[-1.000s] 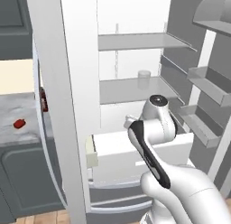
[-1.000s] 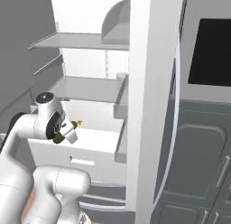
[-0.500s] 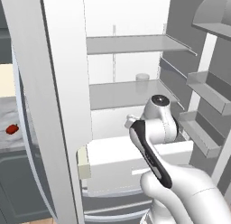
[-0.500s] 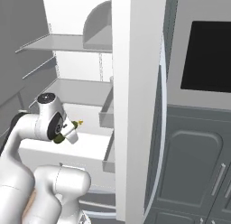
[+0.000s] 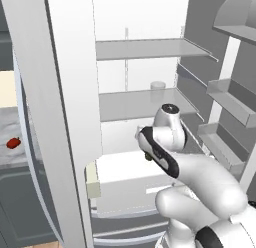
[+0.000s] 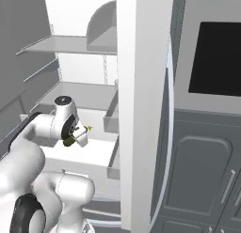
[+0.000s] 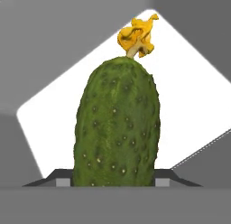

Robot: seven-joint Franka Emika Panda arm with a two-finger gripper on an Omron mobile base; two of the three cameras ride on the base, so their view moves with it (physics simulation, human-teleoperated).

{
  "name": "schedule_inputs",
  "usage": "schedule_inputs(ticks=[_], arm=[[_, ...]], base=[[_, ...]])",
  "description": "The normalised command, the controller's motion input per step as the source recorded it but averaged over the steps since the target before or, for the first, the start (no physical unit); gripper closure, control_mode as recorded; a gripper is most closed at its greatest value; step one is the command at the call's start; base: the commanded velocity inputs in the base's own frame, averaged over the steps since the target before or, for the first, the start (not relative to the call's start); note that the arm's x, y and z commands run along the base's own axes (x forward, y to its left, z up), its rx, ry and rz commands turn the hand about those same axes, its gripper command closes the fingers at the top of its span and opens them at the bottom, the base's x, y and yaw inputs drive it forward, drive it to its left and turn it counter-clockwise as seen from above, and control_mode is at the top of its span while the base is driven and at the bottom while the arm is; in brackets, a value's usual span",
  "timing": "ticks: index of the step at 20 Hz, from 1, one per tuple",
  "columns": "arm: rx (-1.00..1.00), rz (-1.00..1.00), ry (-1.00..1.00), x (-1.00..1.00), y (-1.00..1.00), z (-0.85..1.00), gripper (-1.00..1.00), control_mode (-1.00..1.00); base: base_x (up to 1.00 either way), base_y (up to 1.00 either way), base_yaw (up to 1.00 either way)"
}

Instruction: Place the bell pepper and cucumber inside the fridge drawer. Close the drawer after placing the vegetables.

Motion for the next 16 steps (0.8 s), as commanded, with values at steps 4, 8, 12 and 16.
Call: schedule_inputs(ticks=[4, 8, 12, 16], arm=[[0.00, 0.00, 0.20, 0.78, 0.11, -0.46, 1.00, -1.00], [0.00, 0.00, 0.17, 0.52, 0.04, -0.67, 1.00, -1.00], [-0.01, 0.00, 0.13, 0.18, 0.03, -0.73, 1.00, -1.00], [0.00, 0.00, 0.11, 0.02, 0.00, -0.71, 1.00, -1.00]], base=[[0.00, 0.00, 0.00], [0.00, 0.00, 0.00], [0.00, 0.00, 0.00], [0.00, 0.00, 0.00]])
